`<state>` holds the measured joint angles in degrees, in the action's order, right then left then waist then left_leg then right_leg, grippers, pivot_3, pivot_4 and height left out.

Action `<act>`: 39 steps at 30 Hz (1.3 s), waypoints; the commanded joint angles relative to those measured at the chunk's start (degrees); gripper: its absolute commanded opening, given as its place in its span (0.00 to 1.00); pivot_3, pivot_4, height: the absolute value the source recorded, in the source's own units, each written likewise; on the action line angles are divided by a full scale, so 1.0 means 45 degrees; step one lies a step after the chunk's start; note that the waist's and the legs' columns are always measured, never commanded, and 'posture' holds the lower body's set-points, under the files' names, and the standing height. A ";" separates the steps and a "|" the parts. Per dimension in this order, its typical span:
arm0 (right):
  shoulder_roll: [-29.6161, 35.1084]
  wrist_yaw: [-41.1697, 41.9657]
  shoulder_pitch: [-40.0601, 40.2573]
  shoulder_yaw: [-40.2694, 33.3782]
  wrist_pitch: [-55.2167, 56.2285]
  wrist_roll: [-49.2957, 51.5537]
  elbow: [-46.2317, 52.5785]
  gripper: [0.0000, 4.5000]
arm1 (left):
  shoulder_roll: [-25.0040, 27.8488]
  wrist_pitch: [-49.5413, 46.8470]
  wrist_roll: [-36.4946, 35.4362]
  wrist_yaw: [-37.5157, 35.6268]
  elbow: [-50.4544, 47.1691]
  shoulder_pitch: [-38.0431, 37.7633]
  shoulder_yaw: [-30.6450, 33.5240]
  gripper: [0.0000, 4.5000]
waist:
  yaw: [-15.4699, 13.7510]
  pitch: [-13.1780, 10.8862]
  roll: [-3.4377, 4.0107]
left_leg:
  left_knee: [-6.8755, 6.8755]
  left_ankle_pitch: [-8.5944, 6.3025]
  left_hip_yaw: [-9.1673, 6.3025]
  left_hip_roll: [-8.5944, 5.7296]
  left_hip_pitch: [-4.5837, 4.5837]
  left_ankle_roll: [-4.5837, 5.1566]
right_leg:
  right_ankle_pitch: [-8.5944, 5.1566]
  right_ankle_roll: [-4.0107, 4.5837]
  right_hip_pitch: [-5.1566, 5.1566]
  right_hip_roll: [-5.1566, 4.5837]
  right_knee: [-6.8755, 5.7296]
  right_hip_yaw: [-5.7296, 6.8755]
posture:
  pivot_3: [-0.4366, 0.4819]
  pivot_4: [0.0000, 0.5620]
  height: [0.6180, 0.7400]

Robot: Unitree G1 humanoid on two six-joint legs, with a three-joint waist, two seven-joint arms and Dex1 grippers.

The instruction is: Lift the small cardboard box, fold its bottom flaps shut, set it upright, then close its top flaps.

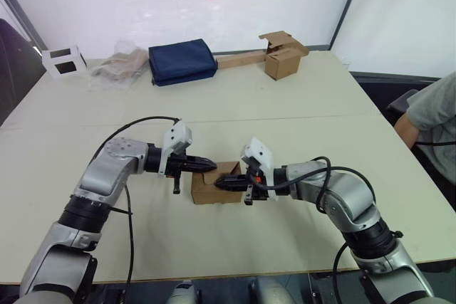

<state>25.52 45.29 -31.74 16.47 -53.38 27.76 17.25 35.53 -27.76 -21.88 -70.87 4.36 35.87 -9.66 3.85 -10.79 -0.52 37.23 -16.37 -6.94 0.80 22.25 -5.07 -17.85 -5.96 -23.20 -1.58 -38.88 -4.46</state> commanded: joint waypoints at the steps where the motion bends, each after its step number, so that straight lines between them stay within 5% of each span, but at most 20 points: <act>1: 0.0058 -0.0020 -0.0034 0.0159 0.0107 -0.0168 -0.0002 0.00 | -0.0112 -0.0551 -0.0583 0.0295 -0.0441 0.0231 0.0693 0.01 | 0.0002 0.0000 0.0000 | 0.0000 0.0000 0.0000 0.0000 0.0000 0.0000 | 0.0000 0.0000 0.0000 0.0000 0.0000 0.0000 | 0.48 0.27 1.00; 17: 0.0002 0.0123 -0.0514 0.0278 0.0830 -0.0813 -0.0926 0.00 | 0.0143 -0.0579 -0.0531 0.0195 -0.0878 -0.0103 0.0623 0.01 | 0.0002 0.0000 0.0000 | 0.0001 0.0000 -0.0001 0.0000 0.0000 -0.0001 | 0.0000 0.0000 0.0000 -0.0001 -0.0001 0.0001 | 0.48 0.27 1.00; 28: 0.0074 0.0527 -0.0726 -0.1621 0.0207 0.1014 0.0321 0.00 | 0.0655 0.0653 0.0561 -0.0112 -0.1058 -0.1220 -0.0179 0.01 | -0.0002 0.0000 0.0000 | -0.0002 0.0000 -0.0001 0.0000 0.0000 0.0000 | 0.0000 0.0000 -0.0001 -0.0001 0.0000 0.0000 | 0.48 0.27 1.00; 39: 0.0101 -0.0233 -0.1088 -0.2426 0.0369 0.1239 0.0345 0.00 | 0.0454 -0.0911 -0.0946 0.0560 -0.1653 -0.0156 0.1139 0.01 | -0.0001 -0.0001 -0.0001 | -0.0002 0.0000 0.0000 0.0001 0.0000 0.0001 | 0.0000 0.0000 -0.0001 0.0000 -0.0001 0.0000 | 0.48 0.27 1.00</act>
<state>25.88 44.53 -35.04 7.15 -53.09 32.77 16.74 37.51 -30.89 -24.10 -68.82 -0.57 33.76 -7.12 3.85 -10.79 -0.52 37.22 -16.37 -6.94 0.80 22.26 -5.06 -17.85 -5.96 -23.21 -1.58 -38.89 -4.46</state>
